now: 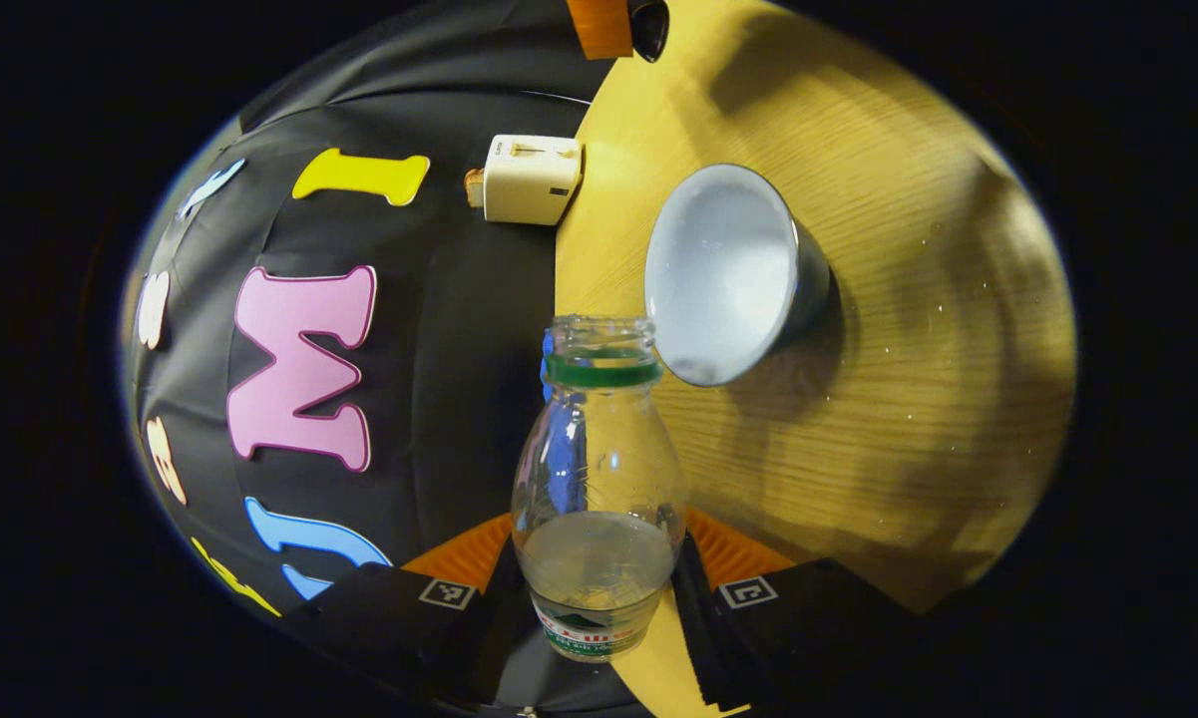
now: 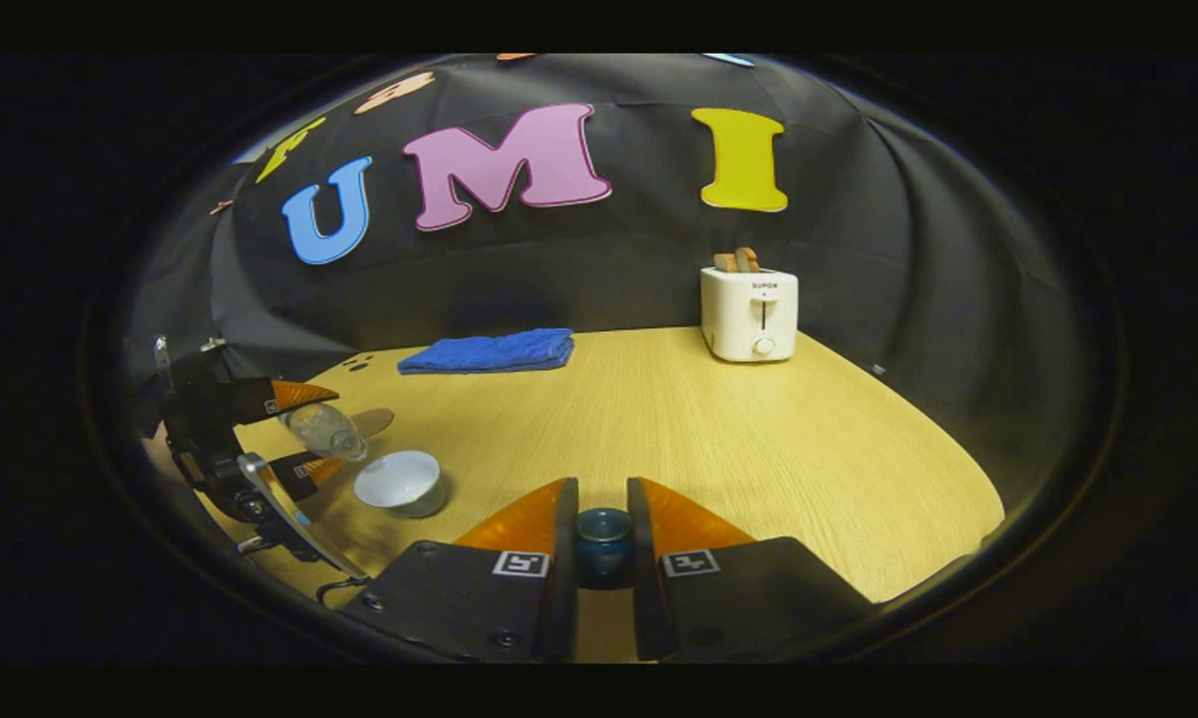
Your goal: Open the teacup lid with one hand, grasp the water bottle and pour water into the teacup with the other hand; after pouring, place the water bottle on the coaster and then close the teacup lid.
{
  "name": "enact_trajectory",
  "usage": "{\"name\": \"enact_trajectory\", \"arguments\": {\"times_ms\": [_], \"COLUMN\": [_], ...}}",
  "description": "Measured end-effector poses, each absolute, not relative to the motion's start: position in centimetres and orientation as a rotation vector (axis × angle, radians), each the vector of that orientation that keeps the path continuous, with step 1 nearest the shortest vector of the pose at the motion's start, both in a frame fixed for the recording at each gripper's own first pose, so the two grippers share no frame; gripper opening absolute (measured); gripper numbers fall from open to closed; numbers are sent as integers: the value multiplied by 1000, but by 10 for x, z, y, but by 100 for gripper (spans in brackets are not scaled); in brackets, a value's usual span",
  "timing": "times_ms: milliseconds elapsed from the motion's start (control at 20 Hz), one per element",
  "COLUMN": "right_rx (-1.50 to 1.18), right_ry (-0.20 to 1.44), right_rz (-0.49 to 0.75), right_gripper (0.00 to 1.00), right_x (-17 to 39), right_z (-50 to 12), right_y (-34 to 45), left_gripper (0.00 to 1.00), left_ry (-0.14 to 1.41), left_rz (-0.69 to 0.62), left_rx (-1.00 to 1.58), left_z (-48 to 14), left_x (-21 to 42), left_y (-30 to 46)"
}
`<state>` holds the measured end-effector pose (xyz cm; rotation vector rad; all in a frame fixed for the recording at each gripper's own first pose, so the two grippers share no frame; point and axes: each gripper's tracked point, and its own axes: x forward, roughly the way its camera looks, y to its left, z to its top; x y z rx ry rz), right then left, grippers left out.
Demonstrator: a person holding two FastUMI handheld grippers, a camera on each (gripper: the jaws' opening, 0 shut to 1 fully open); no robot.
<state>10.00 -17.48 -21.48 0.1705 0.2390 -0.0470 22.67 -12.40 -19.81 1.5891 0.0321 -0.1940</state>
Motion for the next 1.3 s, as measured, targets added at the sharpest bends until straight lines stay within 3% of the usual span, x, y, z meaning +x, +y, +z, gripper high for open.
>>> {"name": "enact_trajectory", "arguments": {"times_ms": [800, 850, 950, 1000, 1200, 1250, 1300], "right_rx": [148, 154, 161, 160, 171, 170, 167], "right_ry": [252, 253, 257, 258, 271, 274, 275], "right_rz": [-19, -14, -11, -13, -10, -7, -5], "right_gripper": [26, 21, 21, 26, 21, 26, 21], "right_x": [91, 91, 90, 90, 83, 83, 82], "right_z": [-209, -208, -208, -208, -213, -214, -214], "right_y": [-171, -170, -169, -169, -166, -165, -165], "left_gripper": [74, 74, 74, 74, 74, 74, 73], "left_ry": [-39, -43, -52, -55, -71, -77, -86], "left_rz": [-235, -241, -253, -258, -269, -271, -272], "left_rx": [1790, 1807, 1840, 1852, 1897, 1907, 1914], "left_z": [-183, -184, -185, -184, -186, -184, -183], "left_x": [234, 235, 236, 235, 241, 241, 242], "left_y": [-129, -129, -129, -129, -135, -137, -138]}}
